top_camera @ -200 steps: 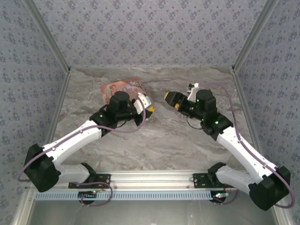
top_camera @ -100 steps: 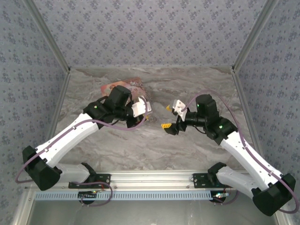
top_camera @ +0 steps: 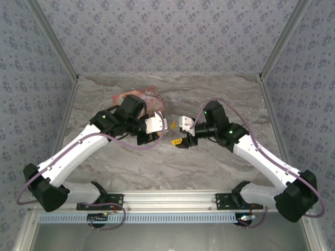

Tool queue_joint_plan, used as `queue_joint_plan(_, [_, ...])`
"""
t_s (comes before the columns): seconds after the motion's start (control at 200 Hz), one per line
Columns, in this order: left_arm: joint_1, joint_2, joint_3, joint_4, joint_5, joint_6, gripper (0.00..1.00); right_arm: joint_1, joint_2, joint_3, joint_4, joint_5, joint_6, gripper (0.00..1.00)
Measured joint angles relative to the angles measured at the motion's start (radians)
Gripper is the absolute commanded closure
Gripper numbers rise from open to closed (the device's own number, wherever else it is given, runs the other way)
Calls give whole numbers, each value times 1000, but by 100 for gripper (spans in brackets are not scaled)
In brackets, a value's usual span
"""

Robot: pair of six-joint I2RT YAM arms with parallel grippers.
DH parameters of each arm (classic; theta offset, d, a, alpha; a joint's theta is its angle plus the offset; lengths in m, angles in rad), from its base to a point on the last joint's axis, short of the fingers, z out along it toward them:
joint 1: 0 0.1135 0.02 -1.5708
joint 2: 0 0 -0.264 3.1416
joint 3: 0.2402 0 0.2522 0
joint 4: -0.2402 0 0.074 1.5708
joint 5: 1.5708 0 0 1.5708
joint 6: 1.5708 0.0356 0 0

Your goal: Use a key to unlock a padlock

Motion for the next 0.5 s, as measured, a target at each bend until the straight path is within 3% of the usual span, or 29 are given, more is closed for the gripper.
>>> queue_joint_plan(0.3, [0, 0, 2, -3, 0, 14, 100, 44, 45, 0, 117, 0, 60, 54])
queue_joint_plan(0.5, [0, 0, 2, -3, 0, 18, 100, 52, 60, 0, 152, 2, 88, 75])
